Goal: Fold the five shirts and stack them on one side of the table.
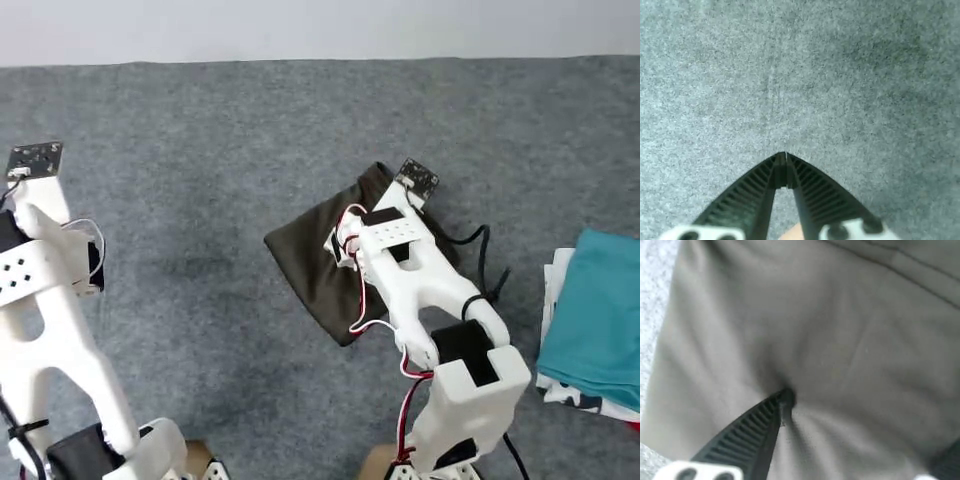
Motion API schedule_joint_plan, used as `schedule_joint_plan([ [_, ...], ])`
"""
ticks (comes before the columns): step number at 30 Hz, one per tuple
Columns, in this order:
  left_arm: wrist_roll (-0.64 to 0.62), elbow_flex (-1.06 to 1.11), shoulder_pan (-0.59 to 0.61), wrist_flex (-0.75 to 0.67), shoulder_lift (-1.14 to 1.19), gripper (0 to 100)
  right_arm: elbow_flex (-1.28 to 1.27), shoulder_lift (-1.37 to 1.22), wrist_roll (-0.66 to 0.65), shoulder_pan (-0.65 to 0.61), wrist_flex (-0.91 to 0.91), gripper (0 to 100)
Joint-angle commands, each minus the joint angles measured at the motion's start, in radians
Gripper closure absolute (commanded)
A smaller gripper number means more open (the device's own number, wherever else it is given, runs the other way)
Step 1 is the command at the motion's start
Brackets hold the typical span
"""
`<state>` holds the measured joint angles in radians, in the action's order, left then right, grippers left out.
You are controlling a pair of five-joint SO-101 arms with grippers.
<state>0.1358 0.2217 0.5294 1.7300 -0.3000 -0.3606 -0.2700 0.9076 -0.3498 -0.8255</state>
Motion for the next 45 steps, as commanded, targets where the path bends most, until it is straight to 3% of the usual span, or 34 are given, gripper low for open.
schedule_joint_plan([
  [1, 0.005, -0.007, -0.008, 0.015, -0.038, 99, 0.029, -0.016, 0.008, -0.001, -0.001, 52.4],
  [9, 0.006, -0.012, -0.008, 0.014, -0.038, 99, 0.031, -0.018, -0.011, -0.001, -0.001, 81.8],
  [16, 0.008, -0.012, -0.008, 0.014, -0.038, 99, 0.028, -0.013, -0.029, 0.045, -0.001, 99.0],
  [19, 0.008, -0.012, -0.008, 0.014, -0.038, 99, 0.031, -0.007, -0.051, 0.11, -0.022, 99.1],
  [33, 0.008, -0.012, -0.009, 0.0, -0.038, 99, 0.032, 0.47, -0.652, 0.311, -0.449, 98.9],
  [40, 0.008, -0.012, -0.009, 0.0, -0.038, 99, 0.032, 0.639, -0.947, 0.481, -0.478, 98.9],
  [45, 0.005, -0.012, -0.009, 0.0, -0.038, 99, 0.06, 0.71, -1.054, 0.567, -0.522, 98.9],
])
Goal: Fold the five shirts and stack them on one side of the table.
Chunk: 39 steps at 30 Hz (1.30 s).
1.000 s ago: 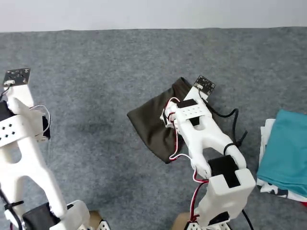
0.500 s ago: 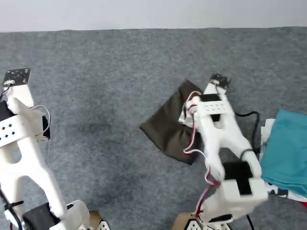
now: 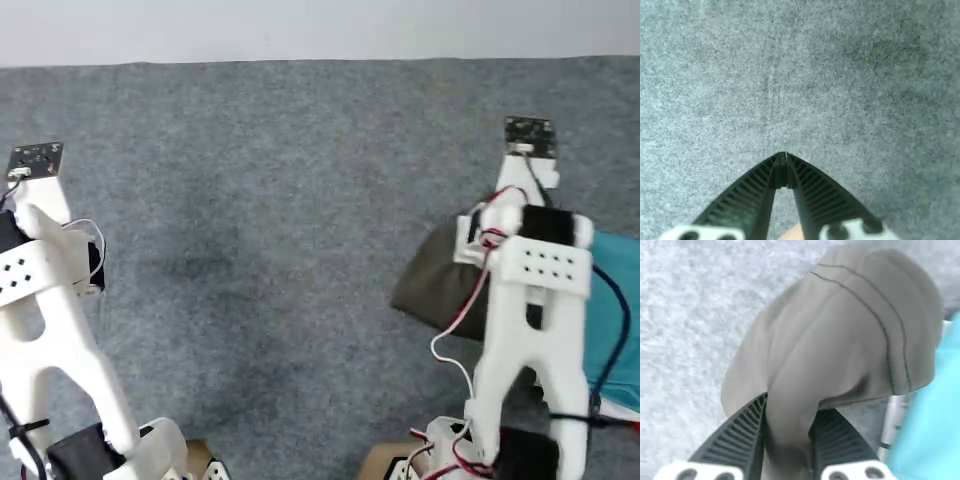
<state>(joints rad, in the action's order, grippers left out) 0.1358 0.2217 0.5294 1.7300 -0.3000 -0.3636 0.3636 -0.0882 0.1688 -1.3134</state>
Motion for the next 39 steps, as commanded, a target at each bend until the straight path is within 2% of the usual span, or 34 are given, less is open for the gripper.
schedule_joint_plan([
  [1, 0.005, -0.012, -0.009, 0.0, -0.038, 99, 0.08, 0.087, -0.071, 0.062, -0.056, 98.9],
  [8, 0.005, -0.012, -0.009, 0.0, -0.038, 99, 0.224, 0.113, -0.155, 0.15, -0.179, 98.9],
  [16, 0.006, -0.012, -0.009, 0.0, -0.037, 99, 0.284, 0.11, -0.311, 0.308, -0.174, 98.9],
  [22, 0.006, -0.012, -0.009, 0.0, -0.037, 99, 0.282, 0.096, -0.422, 0.467, -0.111, 98.9],
  [30, 0.006, -0.012, -0.009, 0.0, -0.037, 99, 0.285, -0.099, -0.526, 0.674, 0.012, 98.9],
  [39, 0.006, -0.012, -0.011, 0.0, -0.035, 99, 0.287, -0.226, -0.603, 0.78, 0.079, 98.9],
])
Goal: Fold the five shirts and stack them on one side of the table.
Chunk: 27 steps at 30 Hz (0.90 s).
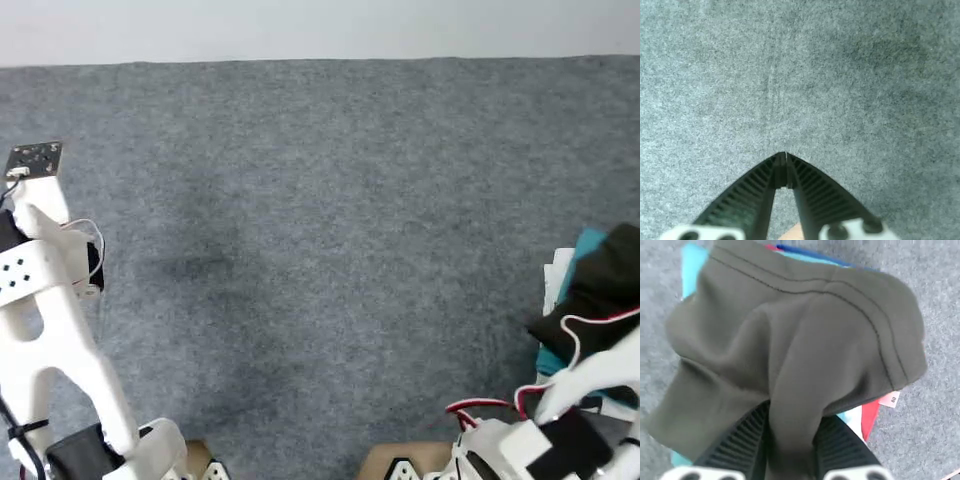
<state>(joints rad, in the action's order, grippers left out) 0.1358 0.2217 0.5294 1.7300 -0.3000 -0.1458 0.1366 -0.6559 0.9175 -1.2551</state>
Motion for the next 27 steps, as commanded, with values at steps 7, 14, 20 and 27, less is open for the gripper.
schedule_joint_plan([
  [7, 0.006, -0.012, -0.011, 0.0, -0.035, 99, 0.064, -0.09, -0.175, 0.108, 0.145, 98.2],
  [14, 0.006, -0.012, -0.011, -0.003, -0.029, 99, 0.124, -0.108, 0.002, 0.133, 0.12, 72.1],
  [20, 0.006, -0.007, -0.011, -0.014, -0.034, 99, 0.201, 0.004, 0.201, 0.056, -0.004, 62.2],
  [27, 0.006, -0.007, -0.011, -0.014, -0.035, 99, 0.199, 0.105, 0.238, -0.105, -0.231, 73.5],
])
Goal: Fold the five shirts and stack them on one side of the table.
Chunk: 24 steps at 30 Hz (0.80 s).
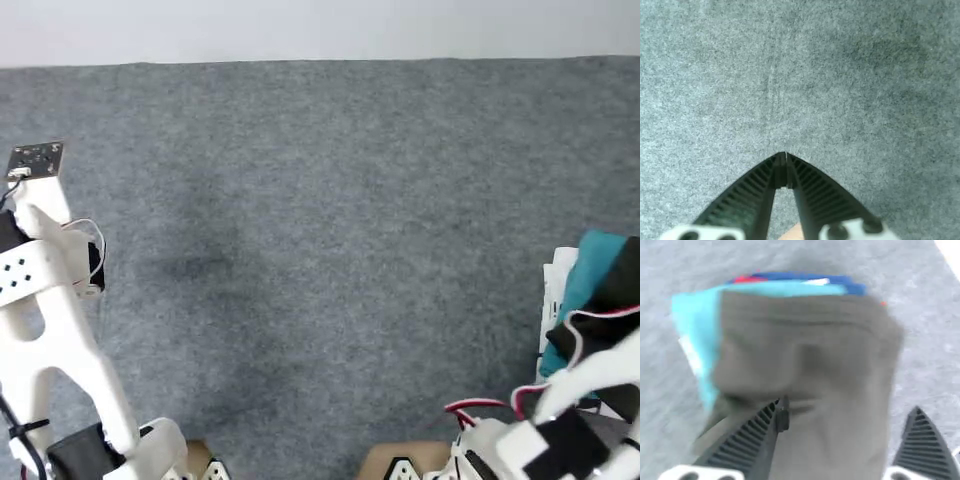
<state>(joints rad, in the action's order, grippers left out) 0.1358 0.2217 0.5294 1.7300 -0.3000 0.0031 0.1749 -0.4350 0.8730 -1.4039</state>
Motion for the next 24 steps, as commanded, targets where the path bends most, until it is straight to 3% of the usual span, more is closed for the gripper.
schedule_joint_plan([
  [1, 0.006, -0.007, -0.011, -0.014, -0.035, 99, 0.051, 0.062, 0.015, -0.077, -0.107, 77.5],
  [5, 0.006, -0.007, -0.011, -0.014, -0.035, 99, 0.051, 0.025, 0.012, -0.11, -0.165, 98.3],
  [6, 0.006, -0.007, -0.011, -0.014, -0.035, 99, 0.051, 0.016, 0.012, -0.108, -0.173, 99.4],
  [16, 0.006, -0.007, -0.011, -0.014, -0.035, 99, -0.084, -0.148, 0.012, -0.128, -0.216, 96.8],
  [24, 0.006, -0.007, -0.011, -0.014, -0.034, 99, -0.25, -0.252, 0.009, -0.171, -0.051, 98.8],
])
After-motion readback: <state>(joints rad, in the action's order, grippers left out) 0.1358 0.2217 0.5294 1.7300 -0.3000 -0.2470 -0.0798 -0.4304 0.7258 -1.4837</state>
